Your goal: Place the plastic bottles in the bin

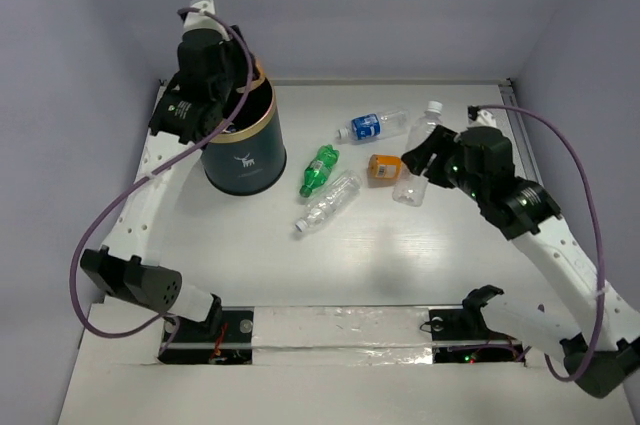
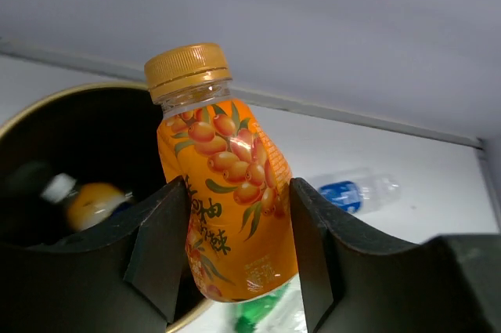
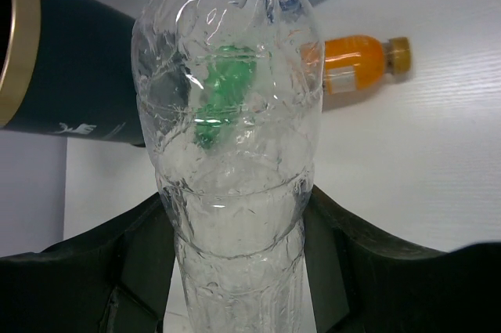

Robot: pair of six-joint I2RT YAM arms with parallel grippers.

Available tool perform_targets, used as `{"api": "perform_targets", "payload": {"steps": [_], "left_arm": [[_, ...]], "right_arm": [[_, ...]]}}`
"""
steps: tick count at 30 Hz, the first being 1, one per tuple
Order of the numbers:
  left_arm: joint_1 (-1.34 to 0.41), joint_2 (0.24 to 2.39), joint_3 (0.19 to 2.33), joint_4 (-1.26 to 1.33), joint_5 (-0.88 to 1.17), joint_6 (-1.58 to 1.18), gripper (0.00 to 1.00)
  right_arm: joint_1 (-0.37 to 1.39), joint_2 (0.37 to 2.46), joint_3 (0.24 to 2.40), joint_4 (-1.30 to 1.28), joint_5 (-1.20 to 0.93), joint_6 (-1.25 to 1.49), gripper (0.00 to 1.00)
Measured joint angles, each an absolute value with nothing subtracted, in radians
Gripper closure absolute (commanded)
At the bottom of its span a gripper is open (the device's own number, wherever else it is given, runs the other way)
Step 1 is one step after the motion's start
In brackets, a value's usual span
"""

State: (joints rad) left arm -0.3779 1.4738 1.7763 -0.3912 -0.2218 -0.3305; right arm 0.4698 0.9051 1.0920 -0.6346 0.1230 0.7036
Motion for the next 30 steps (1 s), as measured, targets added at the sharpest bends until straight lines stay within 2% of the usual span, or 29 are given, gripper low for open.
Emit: {"api": "perform_targets", "payload": {"steps": [3,5,6,7,10,11,15,18,20,22,26,30], "left_arm": [[-0.284,1.422,1.684,-0.387,-0.221,-0.329,0.56],[-0.227,1.396,1.618,-0.39,-0.222,-0.327,0.35],[-0.204,1.388,1.587,-0.384,-0.223,-0.325,0.34],[-0.19,1.382,1.56,-0.381,-0.221,-0.328,0.25],[-0.179,1.37,1.493,-0.382,-0.216,-0.323,0.14],[-0.179,1.368,1.48,-0.384,-0.211,-0.323,0.13],[-0.182,1.321,1.464,-0.394,-0.176,-0.327,0.13],[-0.182,1.233,1.45,-0.388,-0.149,-0.336,0.18],[-0.182,1.156,1.432,-0.386,-0.128,-0.345,0.33],[-0.182,1.076,1.408,-0.385,-0.105,-0.35,0.41],[-0.182,0.946,1.315,-0.393,-0.062,-0.36,0.42],[-0.207,0.864,1.204,-0.44,-0.049,-0.38,0.42]], "right_arm": [[0.537,1.007,1.159,-0.593,0.109,0.694,0.46],[0.587,1.078,1.246,-0.572,0.101,0.682,0.46],[0.609,1.118,1.271,-0.559,0.099,0.677,0.46],[0.633,1.163,1.324,-0.558,0.096,0.671,0.46],[0.679,1.297,1.486,-0.506,0.084,0.65,0.46],[0.688,1.334,1.533,-0.494,0.08,0.643,0.46],[0.701,1.512,1.748,-0.449,0.061,0.624,0.46],[0.703,1.657,1.916,-0.422,0.043,0.619,0.46],[0.707,1.768,2.051,-0.413,0.035,0.619,0.46],[0.712,1.881,2.188,-0.4,0.019,0.624,0.46],[0.728,2.077,2.402,-0.373,-0.01,0.645,0.46],[0.747,2.191,2.462,-0.32,-0.026,0.691,0.45]]}}
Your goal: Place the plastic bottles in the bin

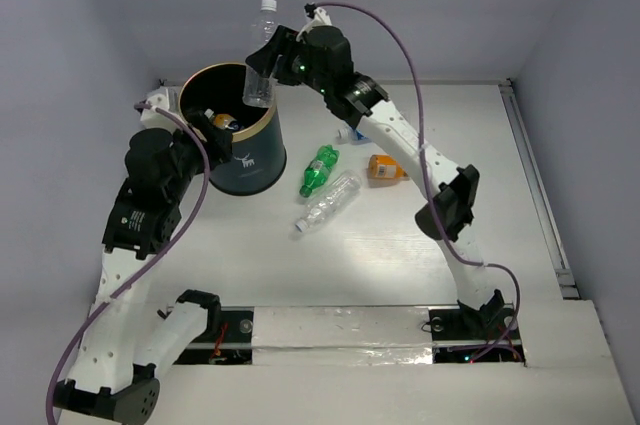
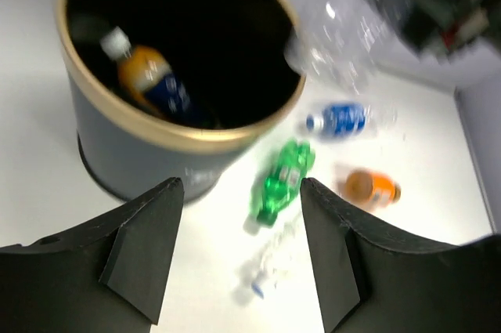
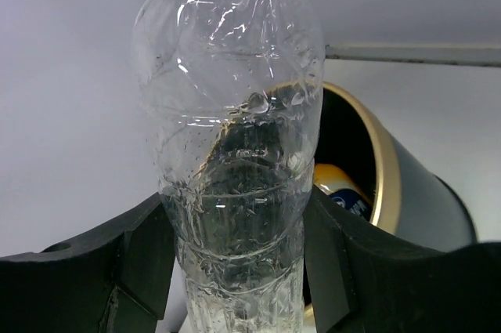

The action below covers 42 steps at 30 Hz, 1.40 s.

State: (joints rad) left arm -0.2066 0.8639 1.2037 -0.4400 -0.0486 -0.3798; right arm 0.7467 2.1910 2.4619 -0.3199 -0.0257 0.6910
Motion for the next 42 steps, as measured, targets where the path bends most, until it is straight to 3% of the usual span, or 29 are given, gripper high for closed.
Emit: {"api": "perform_targets", "payload": {"steps": [5,8,9,11,17,18,20,21,24,25,28,30,32,34,38,41,42], "left_arm": [[-0.249,0.827,1.102,-0.494,-0.026,-0.408,0.39],[-0.266,0.827,1.065,-0.511,-0.002,-0.418,0.32],[-0.271,0.827,1.056,-0.511,0.009,-0.421,0.31],[-0.277,0.827,1.042,-0.51,0.03,-0.427,0.3],[-0.305,0.828,0.989,-0.472,0.094,-0.436,0.3],[-0.318,0.831,0.976,-0.46,0.106,-0.437,0.31],[-0.366,0.851,0.962,-0.437,0.113,-0.442,0.35],[-0.406,0.867,0.959,-0.426,0.109,-0.444,0.36],[-0.555,0.944,0.96,-0.378,0.086,-0.445,0.48],[-0.599,0.98,0.96,-0.36,0.076,-0.445,0.58],[-0.696,1.103,0.963,-0.308,0.059,-0.428,0.73],[-0.731,1.193,0.972,-0.285,0.047,-0.411,0.73],[-0.748,1.282,0.987,-0.273,0.036,-0.389,0.67],[-0.758,1.355,1.011,-0.268,0.02,-0.363,0.51],[-0.76,1.47,1.087,-0.255,0.007,-0.308,0.32],[-0.763,1.539,1.147,-0.245,-0.001,-0.262,0.24],[-0.764,1.562,1.166,-0.241,-0.001,-0.245,0.23]], "right_arm": [[0.776,2.344,2.588,-0.259,-0.017,0.731,0.38],[0.798,2.384,2.599,-0.228,-0.002,0.736,0.21],[0.805,2.389,2.599,-0.228,0.006,0.731,0.1],[0.816,2.391,2.595,-0.229,0.019,0.716,0.01],[0.829,2.299,2.449,-0.21,0.04,0.657,0.0],[0.829,2.27,2.41,-0.211,0.047,0.645,0.02],[0.829,2.205,2.341,-0.208,0.064,0.617,0.17],[0.828,2.155,2.291,-0.208,0.073,0.603,0.48],[0.814,1.96,2.071,-0.163,0.094,0.583,0.99],[0.806,1.885,1.99,-0.157,0.097,0.585,1.0],[0.743,1.645,1.733,-0.093,0.09,0.609,1.0],[0.682,1.501,1.572,-0.065,0.089,0.623,1.0],[0.615,1.374,1.402,-0.047,0.093,0.636,1.0],[0.563,1.276,1.259,-0.052,0.101,0.643,1.0],[0.488,1.129,1.0,-0.1,0.096,0.648,0.98],[0.44,1.055,0.877,-0.162,0.09,0.65,0.89],[0.425,1.031,0.842,-0.178,0.088,0.651,0.75]]}}
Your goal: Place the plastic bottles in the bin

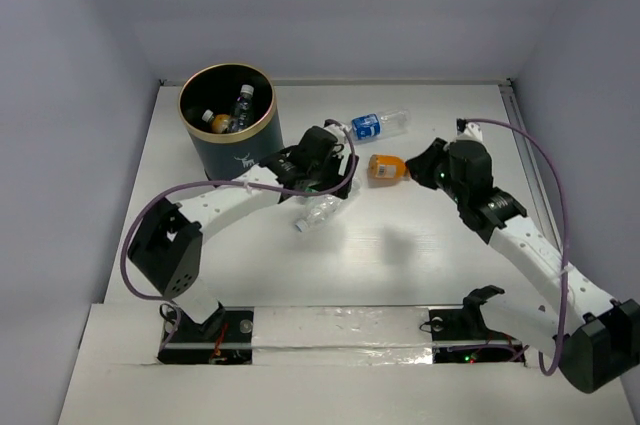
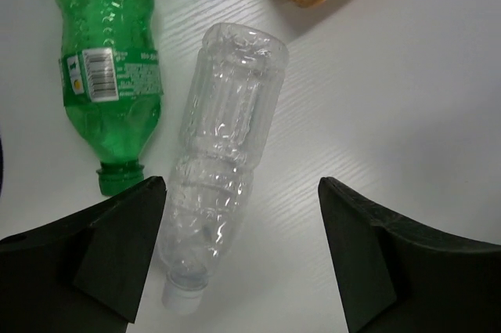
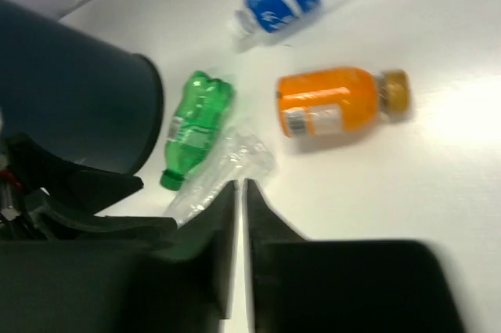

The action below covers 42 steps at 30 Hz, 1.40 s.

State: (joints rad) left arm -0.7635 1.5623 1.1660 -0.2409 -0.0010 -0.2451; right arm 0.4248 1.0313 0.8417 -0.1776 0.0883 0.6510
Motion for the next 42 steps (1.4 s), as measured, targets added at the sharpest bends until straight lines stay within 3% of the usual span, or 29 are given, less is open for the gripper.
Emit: {"api": "perform_targets", "payload": {"steps": [2,3,6,12,21,24,28,37,42], "left_arm": [[-0.765,1.607,1.193,-0.229,0.007,-0.213,0.22],[-0.766,1.627,1.203,-0.226,0.012,-0.2,0.21],[-0.767,1.694,1.229,-0.228,0.026,-0.163,0.21],[-0.767,1.822,1.309,-0.237,0.036,-0.118,0.21],[-0.768,1.937,1.378,-0.233,0.057,-0.108,0.23],[-0.772,1.94,1.363,-0.221,0.068,-0.113,0.28],[-0.778,1.937,1.327,-0.186,0.088,-0.128,0.4],[-0.828,1.825,1.232,-0.163,0.128,-0.195,0.6],[-0.839,1.665,1.21,-0.166,0.143,-0.245,0.63]], "right_arm": [[0.412,0.987,0.794,-0.202,0.086,0.652,0.61],[0.409,0.964,0.773,-0.21,0.085,0.654,0.47],[0.403,0.913,0.742,-0.228,0.081,0.652,0.32],[0.39,0.889,0.736,-0.255,0.078,0.64,0.17],[0.359,0.9,0.736,-0.296,0.062,0.601,0.13],[0.332,0.978,0.748,-0.322,0.039,0.56,0.13],[0.287,1.139,0.799,-0.371,-0.019,0.497,0.13],[0.269,1.403,1.121,-0.484,-0.079,0.327,0.05],[0.269,1.547,1.293,-0.533,-0.145,0.137,0.06]]}}
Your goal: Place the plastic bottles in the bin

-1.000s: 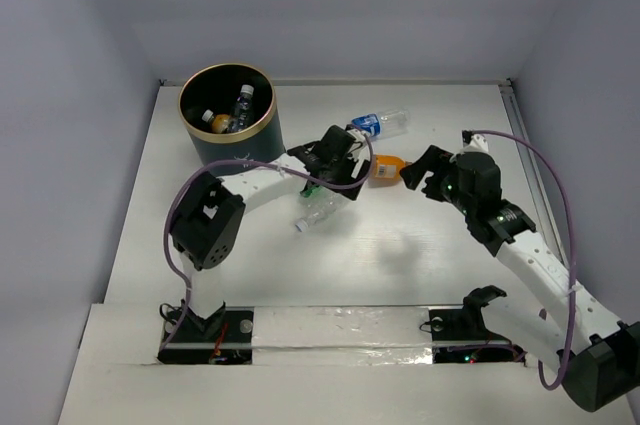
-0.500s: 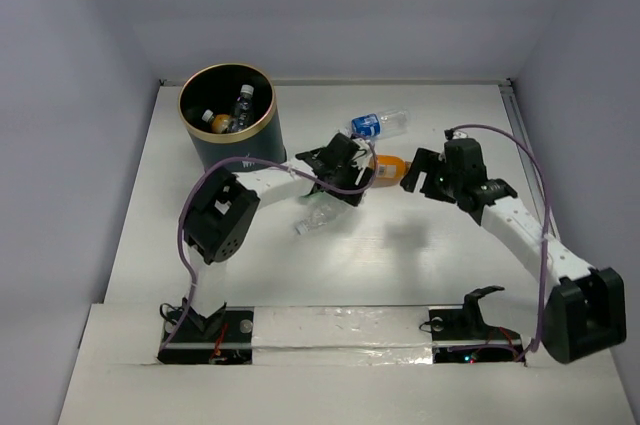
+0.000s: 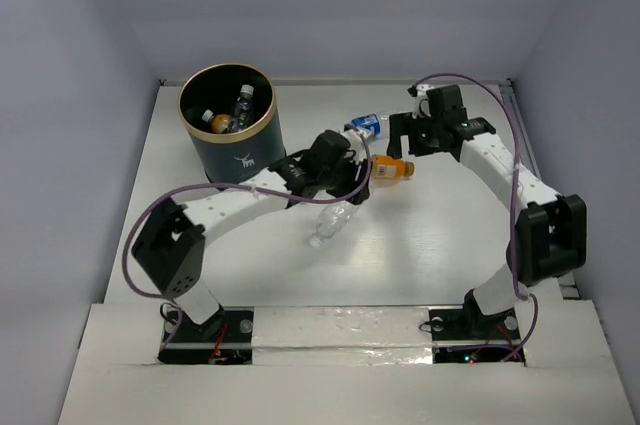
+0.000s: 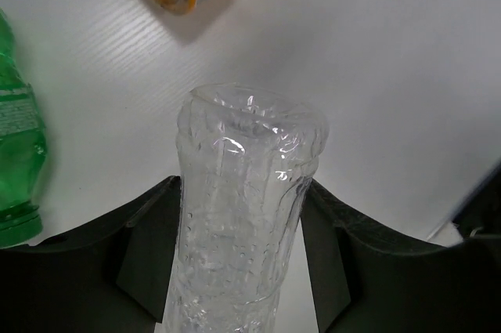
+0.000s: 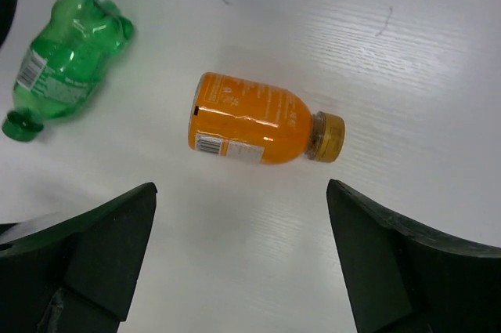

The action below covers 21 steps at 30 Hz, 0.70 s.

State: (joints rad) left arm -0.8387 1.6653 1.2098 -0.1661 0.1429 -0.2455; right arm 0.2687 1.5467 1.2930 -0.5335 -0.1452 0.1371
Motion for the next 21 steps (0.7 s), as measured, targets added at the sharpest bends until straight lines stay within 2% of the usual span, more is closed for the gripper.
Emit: {"api": "perform_targets", "payload": {"steps": [7,12,21], "left_arm": [[-0.836,1.425,1.211,-0.206,0.097,-0.291,0.64],[-0.811,1.327,1.219,-0.275,0.07,-0.319,0.64],[-0.598,1.242,1.301,-0.357,0.149,-0.343,0.65]], "right_arm": [[0.269,1.635,1.337,-0.626,-0.264,-0.1,0.06],[0.28,1.684,1.465,-0.701,-0.246,-0.201,0.02],[0.322,1.81,1.57,-0.782,-0.221,-0.319,0.0]]}}
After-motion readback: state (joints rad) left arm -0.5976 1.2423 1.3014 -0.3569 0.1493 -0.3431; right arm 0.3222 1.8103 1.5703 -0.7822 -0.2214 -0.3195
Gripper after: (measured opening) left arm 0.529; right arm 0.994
